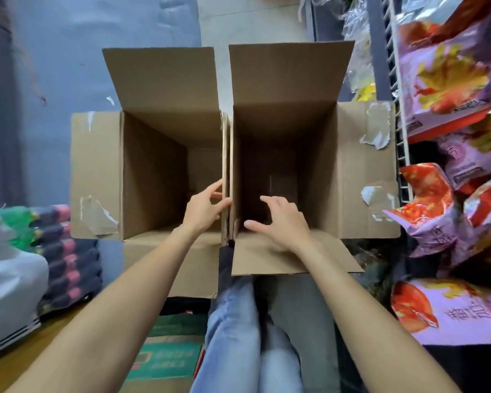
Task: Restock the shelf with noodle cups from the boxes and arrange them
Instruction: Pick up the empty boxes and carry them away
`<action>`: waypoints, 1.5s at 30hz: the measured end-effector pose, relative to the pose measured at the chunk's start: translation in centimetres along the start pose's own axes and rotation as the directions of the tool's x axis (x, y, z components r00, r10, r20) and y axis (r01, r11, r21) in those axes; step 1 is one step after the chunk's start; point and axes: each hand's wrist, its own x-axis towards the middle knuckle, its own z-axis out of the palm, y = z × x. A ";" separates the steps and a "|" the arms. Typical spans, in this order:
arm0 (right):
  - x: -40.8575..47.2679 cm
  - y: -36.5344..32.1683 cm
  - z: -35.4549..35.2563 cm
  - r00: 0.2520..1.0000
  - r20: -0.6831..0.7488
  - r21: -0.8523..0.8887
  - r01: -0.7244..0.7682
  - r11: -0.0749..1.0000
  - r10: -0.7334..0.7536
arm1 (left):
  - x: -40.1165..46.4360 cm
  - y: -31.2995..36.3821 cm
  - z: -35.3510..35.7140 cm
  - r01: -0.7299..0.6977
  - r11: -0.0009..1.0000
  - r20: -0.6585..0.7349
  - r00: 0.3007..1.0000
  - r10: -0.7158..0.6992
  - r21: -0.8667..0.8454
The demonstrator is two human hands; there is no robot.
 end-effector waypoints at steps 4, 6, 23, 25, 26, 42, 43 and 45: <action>2.2 -3.1 1.9 0.999 0.011 0.223 -0.055 0.973 0.053 | -2.7 -3.0 -1.2 0.026 0.986 0.078 0.996 -0.039 0.164; 3.5 -4.2 2.7 0.997 -0.005 0.316 -0.077 0.946 0.083 | -3.5 -4.0 -1.0 0.076 0.990 0.059 0.995 -0.083 0.123; 6.1 -8.9 4.2 0.970 -0.145 0.067 -0.188 0.980 0.196 | -1.3 -5.4 -4.3 0.027 0.972 -0.080 0.997 -0.008 0.233; 5.6 -10.7 3.0 0.958 -0.217 0.028 -0.189 0.982 0.190 | -1.1 -4.9 -5.6 0.061 0.955 -0.146 0.989 -0.019 0.290; 5.1 -11.7 2.3 0.950 -0.248 0.022 -0.189 0.982 0.188 | -1.2 -4.6 -6.6 0.095 0.945 -0.194 0.980 -0.034 0.313; -1.9 -33.7 -16.2 0.936 -0.351 0.032 0.035 0.999 -0.021 | -10.2 7.1 -33.3 0.004 0.998 -0.425 0.905 0.024 0.064; -1.8 -35.1 -18.1 0.938 -0.345 0.062 0.052 0.997 -0.028 | -10.3 8.3 -35.0 -0.005 0.998 -0.429 0.903 0.033 0.065; -1.4 -37.2 -21.6 0.928 -0.369 0.079 0.094 0.993 -0.058 | -10.2 10.4 -38.4 -0.018 0.994 -0.449 0.891 0.064 0.106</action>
